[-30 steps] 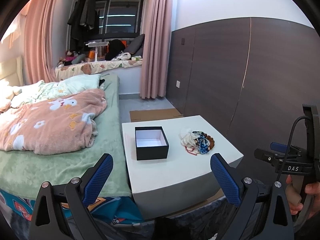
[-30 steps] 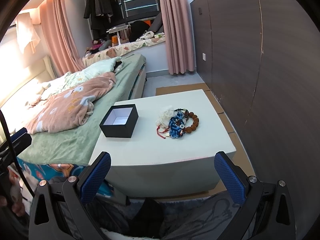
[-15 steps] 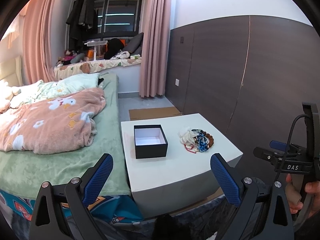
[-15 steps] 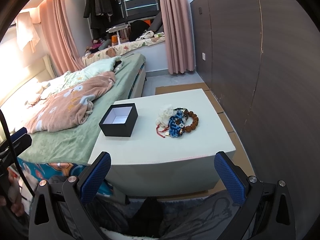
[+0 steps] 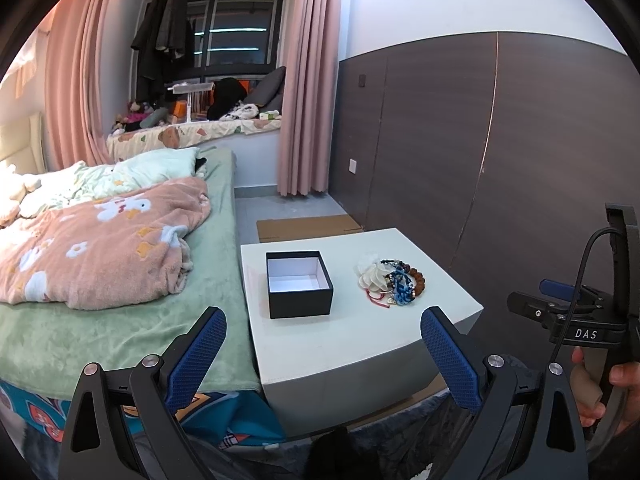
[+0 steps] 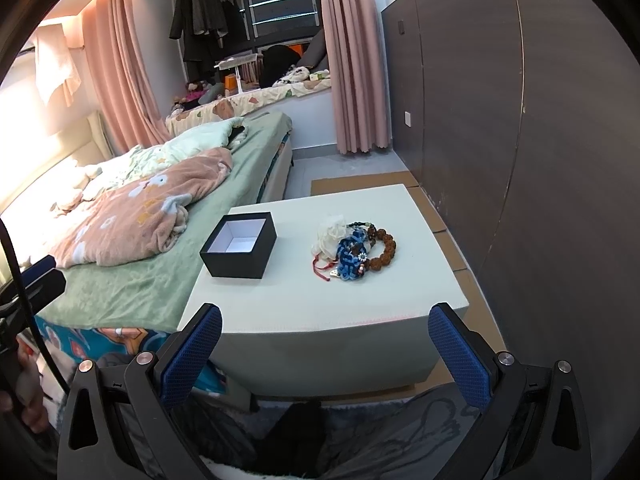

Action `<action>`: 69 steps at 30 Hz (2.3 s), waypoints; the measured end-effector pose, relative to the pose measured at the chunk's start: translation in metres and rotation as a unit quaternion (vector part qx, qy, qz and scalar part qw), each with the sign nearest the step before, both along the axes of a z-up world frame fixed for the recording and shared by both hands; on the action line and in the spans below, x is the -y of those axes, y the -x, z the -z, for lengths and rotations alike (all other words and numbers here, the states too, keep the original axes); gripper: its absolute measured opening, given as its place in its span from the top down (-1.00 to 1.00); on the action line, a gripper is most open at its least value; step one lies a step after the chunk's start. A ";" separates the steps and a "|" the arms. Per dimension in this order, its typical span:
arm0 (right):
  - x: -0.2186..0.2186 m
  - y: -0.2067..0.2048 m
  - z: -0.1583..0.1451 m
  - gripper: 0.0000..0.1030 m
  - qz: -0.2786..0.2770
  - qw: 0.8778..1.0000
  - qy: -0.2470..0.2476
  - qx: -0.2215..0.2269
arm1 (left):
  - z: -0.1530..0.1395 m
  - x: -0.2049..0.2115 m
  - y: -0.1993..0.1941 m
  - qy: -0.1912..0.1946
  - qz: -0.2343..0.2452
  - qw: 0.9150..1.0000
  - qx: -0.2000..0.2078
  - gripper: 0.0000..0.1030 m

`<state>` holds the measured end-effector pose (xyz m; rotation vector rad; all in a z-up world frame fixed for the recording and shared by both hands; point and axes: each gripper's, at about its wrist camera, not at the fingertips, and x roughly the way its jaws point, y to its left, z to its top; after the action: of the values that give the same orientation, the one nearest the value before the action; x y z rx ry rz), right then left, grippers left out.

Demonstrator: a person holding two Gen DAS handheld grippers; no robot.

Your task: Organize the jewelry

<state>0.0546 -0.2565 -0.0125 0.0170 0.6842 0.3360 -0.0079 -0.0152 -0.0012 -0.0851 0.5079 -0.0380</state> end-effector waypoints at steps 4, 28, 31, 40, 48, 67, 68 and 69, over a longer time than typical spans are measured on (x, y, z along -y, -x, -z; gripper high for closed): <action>0.001 0.001 -0.001 -1.00 0.000 1.000 0.001 0.000 | -0.003 0.001 0.003 0.000 0.001 1.000 0.001 -0.90; 0.025 -0.020 -0.001 -1.00 0.017 1.000 0.007 0.002 | 0.007 0.019 -0.037 0.017 0.040 0.999 -0.017 -0.90; 0.033 -0.031 0.006 -1.00 0.022 1.000 0.000 -0.008 | 0.013 0.022 -0.053 0.017 0.049 0.998 -0.026 -0.90; 0.055 -0.063 0.038 -0.94 0.034 0.998 -0.033 -0.036 | 0.043 0.037 -0.105 0.034 0.076 0.994 -0.070 -0.90; 0.071 -0.099 0.072 -0.72 0.049 0.995 -0.056 -0.072 | 0.062 0.062 -0.151 0.033 0.109 0.989 -0.098 -0.82; 0.115 -0.140 0.117 -0.51 0.079 0.982 -0.119 -0.122 | 0.115 0.116 -0.251 0.052 0.145 0.974 -0.168 -0.33; 0.116 -0.141 0.118 -0.51 0.080 0.983 -0.116 -0.121 | 0.120 0.120 -0.256 0.053 0.149 0.972 -0.175 -0.30; 0.117 -0.141 0.119 -0.51 0.082 0.983 -0.113 -0.122 | 0.124 0.121 -0.260 0.054 0.151 0.971 -0.177 -0.30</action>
<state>0.1961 -0.3734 -0.1311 0.3336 0.8780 0.2531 0.2520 -0.1366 -0.1248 -0.1215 0.8739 -0.3534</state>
